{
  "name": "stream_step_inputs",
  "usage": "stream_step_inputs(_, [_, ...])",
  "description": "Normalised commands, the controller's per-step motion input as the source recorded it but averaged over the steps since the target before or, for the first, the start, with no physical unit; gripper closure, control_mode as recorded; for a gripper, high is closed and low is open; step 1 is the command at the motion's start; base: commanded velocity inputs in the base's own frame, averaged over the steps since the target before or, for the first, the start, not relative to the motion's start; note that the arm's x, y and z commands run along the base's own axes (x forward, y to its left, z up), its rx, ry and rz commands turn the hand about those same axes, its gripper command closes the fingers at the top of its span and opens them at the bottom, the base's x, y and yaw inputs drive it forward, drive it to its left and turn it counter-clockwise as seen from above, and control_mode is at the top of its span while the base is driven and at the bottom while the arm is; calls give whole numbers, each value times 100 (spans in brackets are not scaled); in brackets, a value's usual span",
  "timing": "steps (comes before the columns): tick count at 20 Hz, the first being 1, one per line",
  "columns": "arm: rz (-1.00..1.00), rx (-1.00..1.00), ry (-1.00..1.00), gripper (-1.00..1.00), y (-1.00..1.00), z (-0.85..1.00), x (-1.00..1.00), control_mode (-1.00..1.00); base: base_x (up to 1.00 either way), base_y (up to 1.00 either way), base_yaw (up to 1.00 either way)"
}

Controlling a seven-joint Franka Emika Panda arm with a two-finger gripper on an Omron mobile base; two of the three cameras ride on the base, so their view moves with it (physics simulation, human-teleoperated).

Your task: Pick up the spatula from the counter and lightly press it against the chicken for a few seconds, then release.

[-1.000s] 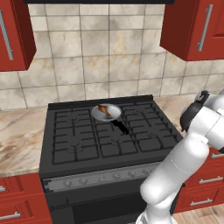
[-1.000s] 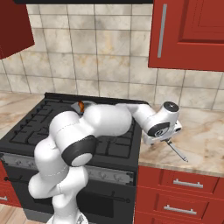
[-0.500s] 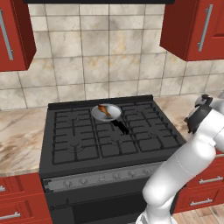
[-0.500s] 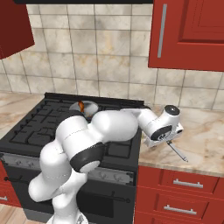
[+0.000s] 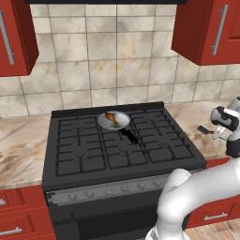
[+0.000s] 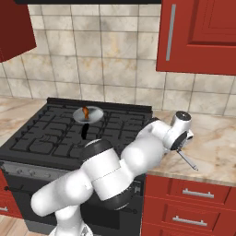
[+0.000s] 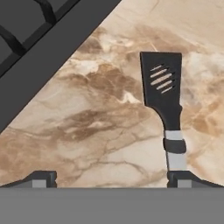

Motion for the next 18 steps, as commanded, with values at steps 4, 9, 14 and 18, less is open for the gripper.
stream_step_inputs(4, [2, 0, 5, -100, -5, -15, 26, -100, 0, 0, 0])
stream_step_inputs(9, [2, 0, 5, -100, -8, -15, 23, -100, 0, 0, 0])
stream_step_inputs(14, [3, 0, 4, -100, -15, -17, 19, -100, 0, 0, 0])
stream_step_inputs(18, [3, 0, 4, -100, -16, -18, 17, -100, 0, 0, 0])
